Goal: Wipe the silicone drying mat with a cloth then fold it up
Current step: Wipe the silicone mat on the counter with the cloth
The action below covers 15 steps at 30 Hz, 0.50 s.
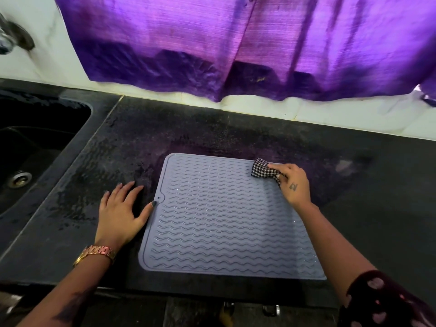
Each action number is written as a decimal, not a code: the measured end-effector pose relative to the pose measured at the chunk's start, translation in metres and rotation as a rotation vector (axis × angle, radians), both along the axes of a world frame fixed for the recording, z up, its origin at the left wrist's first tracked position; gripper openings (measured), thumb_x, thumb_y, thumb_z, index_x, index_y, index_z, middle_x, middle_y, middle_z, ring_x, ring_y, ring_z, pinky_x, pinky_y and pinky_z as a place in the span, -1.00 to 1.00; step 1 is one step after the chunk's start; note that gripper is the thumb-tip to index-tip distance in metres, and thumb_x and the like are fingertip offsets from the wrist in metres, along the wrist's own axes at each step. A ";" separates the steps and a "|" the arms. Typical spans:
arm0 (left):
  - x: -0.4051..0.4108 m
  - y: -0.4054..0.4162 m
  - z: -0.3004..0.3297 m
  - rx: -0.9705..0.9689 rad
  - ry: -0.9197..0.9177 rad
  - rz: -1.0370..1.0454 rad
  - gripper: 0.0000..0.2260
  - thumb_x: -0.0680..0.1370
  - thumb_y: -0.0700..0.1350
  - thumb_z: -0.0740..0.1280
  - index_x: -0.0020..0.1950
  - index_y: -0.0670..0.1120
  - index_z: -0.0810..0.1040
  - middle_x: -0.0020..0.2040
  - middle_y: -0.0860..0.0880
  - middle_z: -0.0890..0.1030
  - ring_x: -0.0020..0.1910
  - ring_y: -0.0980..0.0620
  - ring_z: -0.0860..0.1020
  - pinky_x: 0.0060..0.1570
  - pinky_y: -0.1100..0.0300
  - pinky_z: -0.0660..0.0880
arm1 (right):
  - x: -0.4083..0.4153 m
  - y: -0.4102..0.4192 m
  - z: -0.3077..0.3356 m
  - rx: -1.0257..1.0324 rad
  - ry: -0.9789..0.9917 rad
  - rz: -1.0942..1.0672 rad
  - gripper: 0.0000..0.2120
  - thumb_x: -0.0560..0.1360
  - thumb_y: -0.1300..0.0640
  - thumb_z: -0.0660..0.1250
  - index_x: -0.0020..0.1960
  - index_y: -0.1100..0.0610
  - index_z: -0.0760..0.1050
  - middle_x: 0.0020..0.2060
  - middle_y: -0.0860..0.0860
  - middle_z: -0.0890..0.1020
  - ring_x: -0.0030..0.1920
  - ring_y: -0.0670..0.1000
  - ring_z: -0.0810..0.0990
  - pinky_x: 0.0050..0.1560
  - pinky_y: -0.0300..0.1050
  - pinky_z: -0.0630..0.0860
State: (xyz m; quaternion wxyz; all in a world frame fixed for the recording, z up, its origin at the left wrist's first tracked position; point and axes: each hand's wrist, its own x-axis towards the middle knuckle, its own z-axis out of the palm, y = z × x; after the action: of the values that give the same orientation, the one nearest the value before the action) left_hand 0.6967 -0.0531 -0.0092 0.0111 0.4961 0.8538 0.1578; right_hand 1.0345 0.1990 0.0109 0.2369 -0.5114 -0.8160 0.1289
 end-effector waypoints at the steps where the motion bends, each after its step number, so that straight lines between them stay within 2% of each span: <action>1: 0.000 0.000 0.000 0.001 -0.001 0.000 -0.25 0.39 0.38 -0.07 0.37 -0.03 0.43 0.43 -0.07 0.37 0.47 -0.11 0.21 0.45 -0.06 0.00 | 0.003 -0.011 -0.004 0.029 -0.005 0.014 -0.58 0.45 0.40 0.25 0.15 -0.01 0.60 0.02 0.10 0.60 0.06 0.17 0.51 0.10 0.10 0.48; 4: 0.001 0.000 0.000 0.007 -0.005 -0.006 -0.24 0.39 0.38 -0.08 0.37 -0.04 0.43 0.43 -0.09 0.37 0.47 -0.12 0.21 0.45 -0.06 0.00 | 0.005 -0.030 -0.008 0.058 -0.027 0.029 -0.60 0.47 0.40 0.25 0.17 0.02 0.59 0.05 0.12 0.59 0.08 0.18 0.49 0.14 0.12 0.43; 9: 0.000 0.001 -0.002 0.012 -0.009 -0.010 -0.24 0.39 0.38 -0.07 0.38 -0.05 0.42 0.44 -0.09 0.36 0.48 -0.12 0.20 0.45 -0.08 0.01 | 0.006 -0.040 0.001 0.069 0.004 0.031 -0.58 0.44 0.45 0.25 0.15 0.06 0.61 -0.01 0.14 0.60 0.01 0.19 0.52 0.07 0.11 0.47; 15: -0.001 0.001 -0.003 -0.001 -0.004 -0.021 -0.23 0.39 0.38 -0.09 0.40 -0.05 0.40 0.45 -0.10 0.34 0.49 -0.12 0.17 0.45 -0.08 -0.01 | 0.006 -0.065 -0.004 0.008 0.002 -0.002 -0.58 0.47 0.42 0.23 0.19 0.03 0.58 0.03 0.12 0.59 0.08 0.17 0.48 0.13 0.06 0.41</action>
State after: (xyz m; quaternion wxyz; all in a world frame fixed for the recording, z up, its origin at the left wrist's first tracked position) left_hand 0.6952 -0.0521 -0.0120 0.0149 0.5048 0.8484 0.1585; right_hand 1.0407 0.1340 0.0066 0.2397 -0.5111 -0.8158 0.1259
